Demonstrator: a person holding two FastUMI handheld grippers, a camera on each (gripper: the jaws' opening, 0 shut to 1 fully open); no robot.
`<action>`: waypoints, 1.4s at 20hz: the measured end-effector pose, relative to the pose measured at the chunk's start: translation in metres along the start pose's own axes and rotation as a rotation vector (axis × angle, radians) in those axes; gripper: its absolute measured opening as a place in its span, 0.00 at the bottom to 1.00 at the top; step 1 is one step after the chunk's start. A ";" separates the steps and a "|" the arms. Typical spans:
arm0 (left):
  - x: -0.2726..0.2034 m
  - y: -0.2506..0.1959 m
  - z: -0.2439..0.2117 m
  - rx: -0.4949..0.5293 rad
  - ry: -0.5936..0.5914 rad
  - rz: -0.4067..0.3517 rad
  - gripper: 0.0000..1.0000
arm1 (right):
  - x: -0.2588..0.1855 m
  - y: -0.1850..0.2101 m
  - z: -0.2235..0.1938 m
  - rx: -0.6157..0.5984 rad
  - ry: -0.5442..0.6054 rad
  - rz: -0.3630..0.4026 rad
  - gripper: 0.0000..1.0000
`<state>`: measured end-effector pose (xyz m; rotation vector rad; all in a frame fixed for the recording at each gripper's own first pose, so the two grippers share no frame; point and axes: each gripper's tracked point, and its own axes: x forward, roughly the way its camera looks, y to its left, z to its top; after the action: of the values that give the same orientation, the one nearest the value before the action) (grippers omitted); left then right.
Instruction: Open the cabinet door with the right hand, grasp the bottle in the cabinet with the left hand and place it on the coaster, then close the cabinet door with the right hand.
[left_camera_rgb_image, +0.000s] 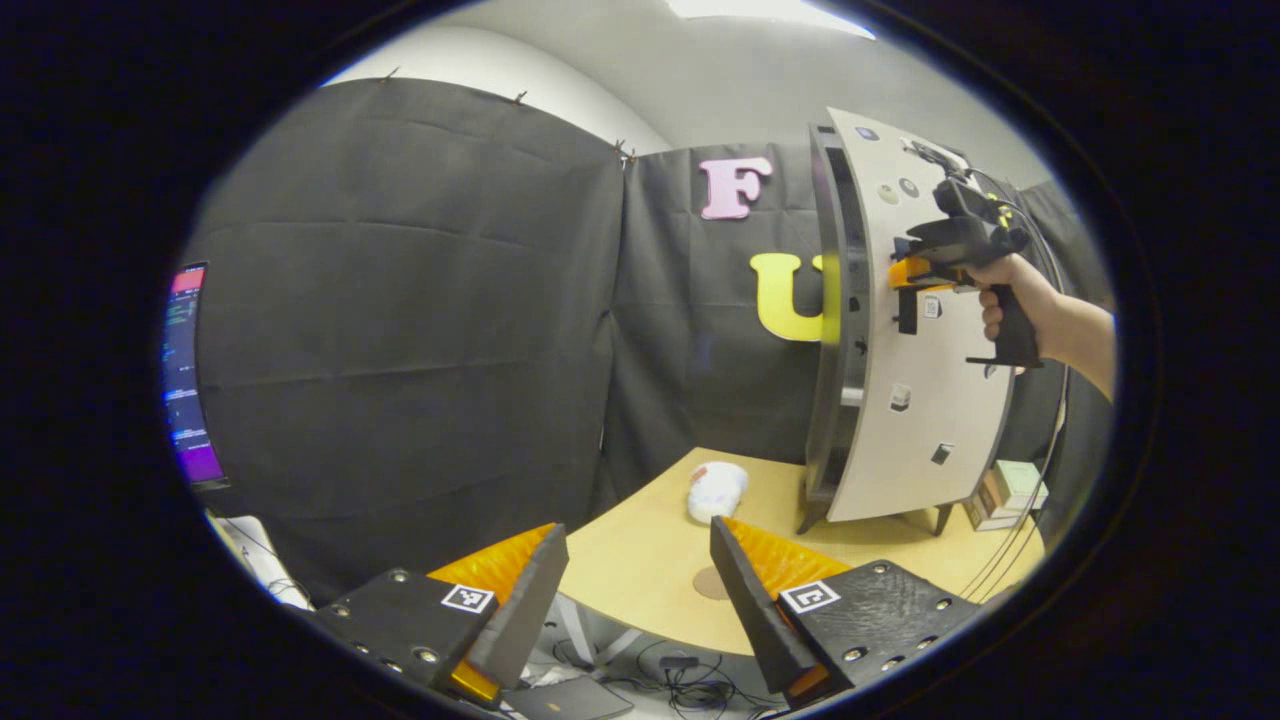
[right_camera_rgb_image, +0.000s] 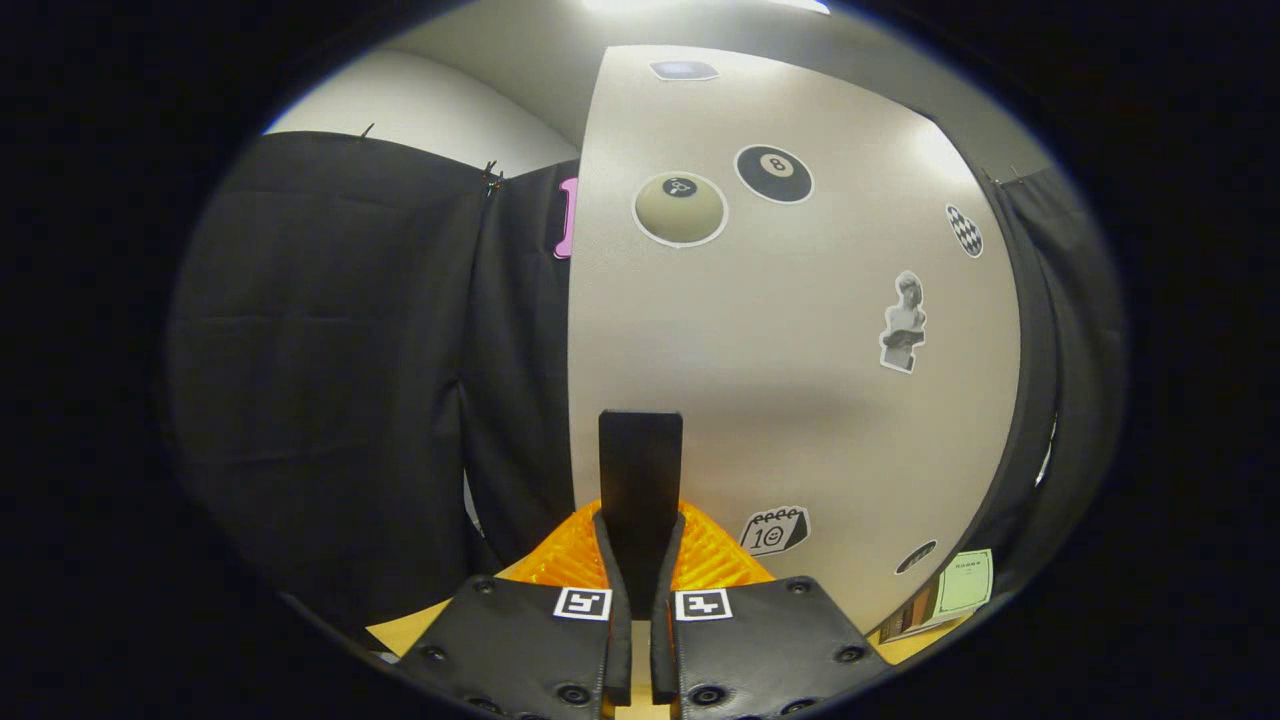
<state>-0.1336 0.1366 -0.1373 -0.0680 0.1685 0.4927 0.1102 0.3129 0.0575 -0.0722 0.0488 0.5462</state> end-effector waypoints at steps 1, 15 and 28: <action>0.003 -0.005 0.002 -0.003 0.003 -0.007 0.88 | -0.006 -0.001 0.000 0.000 0.000 0.015 0.09; 0.004 -0.061 0.045 0.061 0.008 -0.004 0.87 | -0.050 -0.019 -0.007 0.030 -0.014 0.227 0.09; -0.045 -0.125 0.038 0.050 0.055 -0.064 0.87 | -0.073 -0.047 -0.010 0.094 -0.004 0.274 0.09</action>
<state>-0.1071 0.0096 -0.0887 -0.0379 0.2319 0.4226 0.0718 0.2343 0.0551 0.0276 0.0806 0.8170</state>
